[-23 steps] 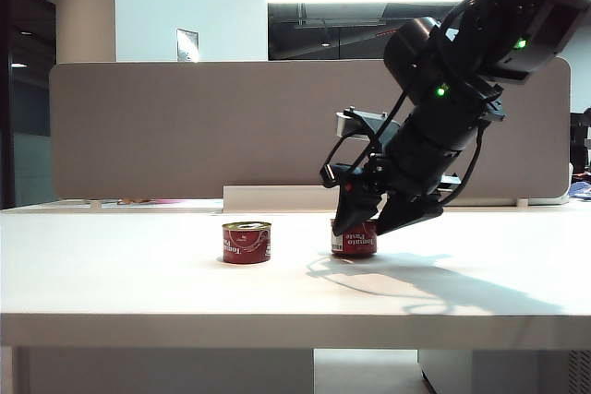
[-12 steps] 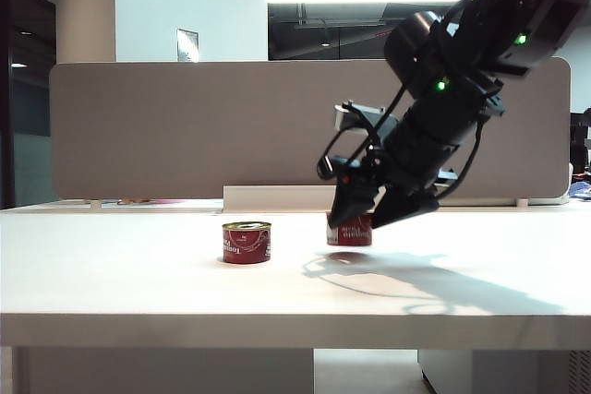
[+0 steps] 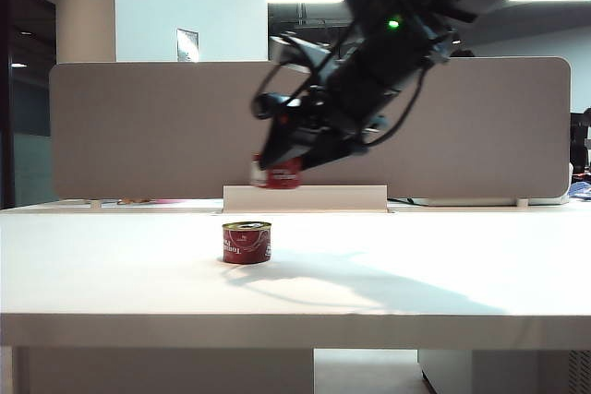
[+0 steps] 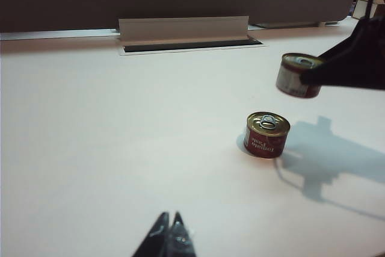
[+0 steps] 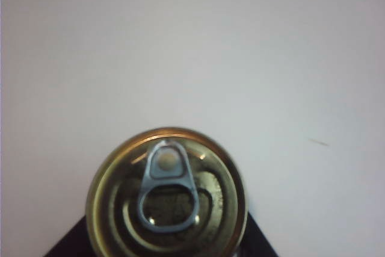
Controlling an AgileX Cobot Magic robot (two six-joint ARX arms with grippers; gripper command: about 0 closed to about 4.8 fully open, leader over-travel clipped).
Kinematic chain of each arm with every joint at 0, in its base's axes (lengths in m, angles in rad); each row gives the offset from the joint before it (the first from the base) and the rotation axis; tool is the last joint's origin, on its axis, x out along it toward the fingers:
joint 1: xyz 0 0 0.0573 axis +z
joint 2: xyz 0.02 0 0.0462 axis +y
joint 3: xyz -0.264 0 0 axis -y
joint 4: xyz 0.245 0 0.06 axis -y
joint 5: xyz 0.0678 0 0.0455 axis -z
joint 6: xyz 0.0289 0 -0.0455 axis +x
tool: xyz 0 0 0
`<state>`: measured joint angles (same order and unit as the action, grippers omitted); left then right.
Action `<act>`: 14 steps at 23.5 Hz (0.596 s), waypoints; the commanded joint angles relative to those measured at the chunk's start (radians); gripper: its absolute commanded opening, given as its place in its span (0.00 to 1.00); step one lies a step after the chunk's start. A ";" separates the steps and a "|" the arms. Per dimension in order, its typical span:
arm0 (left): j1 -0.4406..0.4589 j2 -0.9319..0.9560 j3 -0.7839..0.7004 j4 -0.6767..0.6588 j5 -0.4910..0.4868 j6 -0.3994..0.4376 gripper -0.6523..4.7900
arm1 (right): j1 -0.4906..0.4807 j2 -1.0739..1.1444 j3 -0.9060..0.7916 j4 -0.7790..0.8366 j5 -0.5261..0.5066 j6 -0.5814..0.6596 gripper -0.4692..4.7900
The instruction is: Stack a can of tomatoes on the right onto the can of tomatoes on the left.
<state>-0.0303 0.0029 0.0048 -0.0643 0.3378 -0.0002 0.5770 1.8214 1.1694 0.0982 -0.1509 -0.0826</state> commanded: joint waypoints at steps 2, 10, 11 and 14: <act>0.000 0.001 0.003 0.013 0.003 0.000 0.11 | 0.045 0.000 0.008 0.042 0.004 -0.056 0.46; 0.000 0.001 0.003 0.014 0.002 0.000 0.11 | 0.054 0.048 0.010 0.100 0.003 -0.051 0.46; 0.000 0.001 0.003 0.013 0.001 0.000 0.11 | 0.054 0.061 0.018 0.102 0.003 -0.051 0.46; 0.000 0.001 0.003 0.013 -0.001 0.000 0.11 | 0.054 0.087 0.053 0.101 0.003 -0.051 0.46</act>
<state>-0.0303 0.0032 0.0048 -0.0647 0.3374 -0.0002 0.6296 1.9125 1.2049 0.1665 -0.1459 -0.1326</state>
